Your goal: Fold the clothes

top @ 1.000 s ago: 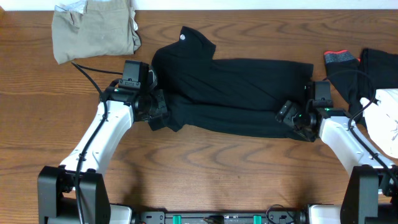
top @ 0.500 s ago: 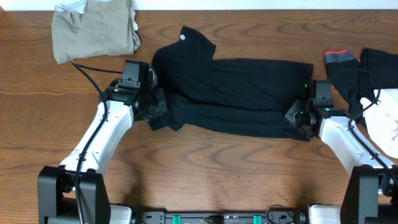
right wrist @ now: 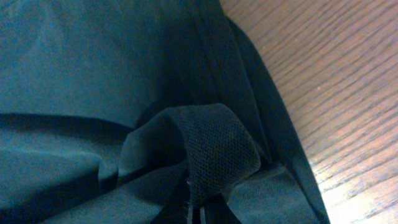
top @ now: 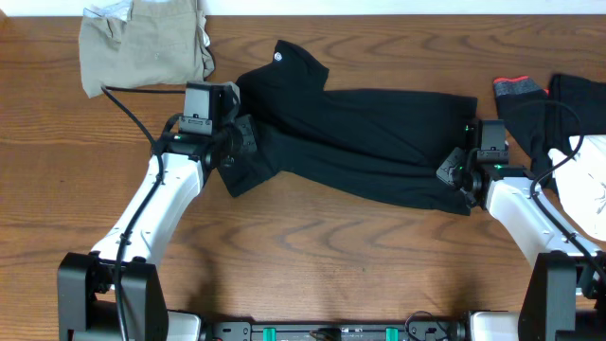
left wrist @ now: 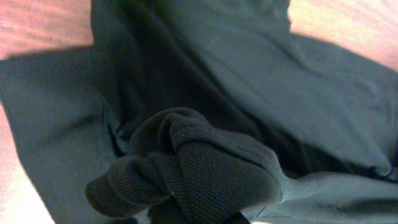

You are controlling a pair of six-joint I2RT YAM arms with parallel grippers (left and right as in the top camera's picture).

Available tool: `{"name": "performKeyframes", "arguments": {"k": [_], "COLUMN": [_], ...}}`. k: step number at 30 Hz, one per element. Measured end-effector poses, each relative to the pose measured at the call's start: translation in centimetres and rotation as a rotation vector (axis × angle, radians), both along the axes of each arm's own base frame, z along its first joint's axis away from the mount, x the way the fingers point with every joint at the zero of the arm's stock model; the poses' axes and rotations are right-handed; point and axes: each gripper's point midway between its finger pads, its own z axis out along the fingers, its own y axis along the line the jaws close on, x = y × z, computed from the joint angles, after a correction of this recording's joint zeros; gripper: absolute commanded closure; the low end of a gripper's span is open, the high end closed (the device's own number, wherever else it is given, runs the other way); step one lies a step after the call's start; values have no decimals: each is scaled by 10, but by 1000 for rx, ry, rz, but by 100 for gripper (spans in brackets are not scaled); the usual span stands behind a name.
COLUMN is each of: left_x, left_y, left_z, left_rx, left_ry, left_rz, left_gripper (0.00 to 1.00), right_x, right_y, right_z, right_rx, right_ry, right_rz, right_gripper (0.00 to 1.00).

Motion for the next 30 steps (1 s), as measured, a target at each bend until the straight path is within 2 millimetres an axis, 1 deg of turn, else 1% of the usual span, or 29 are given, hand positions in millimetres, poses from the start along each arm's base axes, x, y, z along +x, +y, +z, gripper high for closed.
{"name": "performKeyframes", "arguments": {"k": [1, 7, 10, 13, 17, 19, 23, 24, 25, 26, 27, 28, 29, 30], "left_x": [1, 7, 9, 10, 14, 18, 27, 28, 28, 29, 28, 28, 28, 27], "left_y": [0, 0, 2, 5, 11, 13, 15, 15, 15, 15, 16, 16, 17, 17], "left_z": [1, 5, 5, 4, 0, -5, -20, -25, -31, -36, -41, -45, -49, -52], "left_rx": [-1, -4, 6, 25, 56, 68, 79, 82, 85, 90, 95, 98, 99, 102], "left_ry": [-7, -37, -41, -44, -49, -50, -42, -35, -25, -17, -4, 5, 17, 23], "left_rz": [0, 5, 14, 28, 51, 58, 72, 73, 73, 70, 71, 71, 79, 79], "left_gripper": [90, 89, 89, 89, 88, 83, 83, 79, 72, 60, 41, 15, 2, 2], "right_x": [1, 4, 4, 8, 20, 27, 42, 47, 51, 54, 57, 60, 61, 61], "right_y": [-1, -2, -2, -3, -6, -8, -12, -13, -14, -15, -16, -16, -17, -18], "right_z": [0, -3, -7, -6, 2, 6, 19, 22, 26, 29, 33, 35, 37, 37], "right_rx": [-4, -10, -11, -18, -33, -40, -58, -64, -70, -74, -79, -83, -86, -92], "right_ry": [-8, -42, -54, -77, -138, -172, -254, -278, -300, -319, -336, -350, -359, -362], "right_rz": [-2, -5, -6, -9, -18, -23, -36, -41, -45, -46, -47, -49, -53, -52], "right_gripper": [98, 99, 99, 99, 99, 99, 99, 97, 93, 90, 83, 71, 56, 47]}}
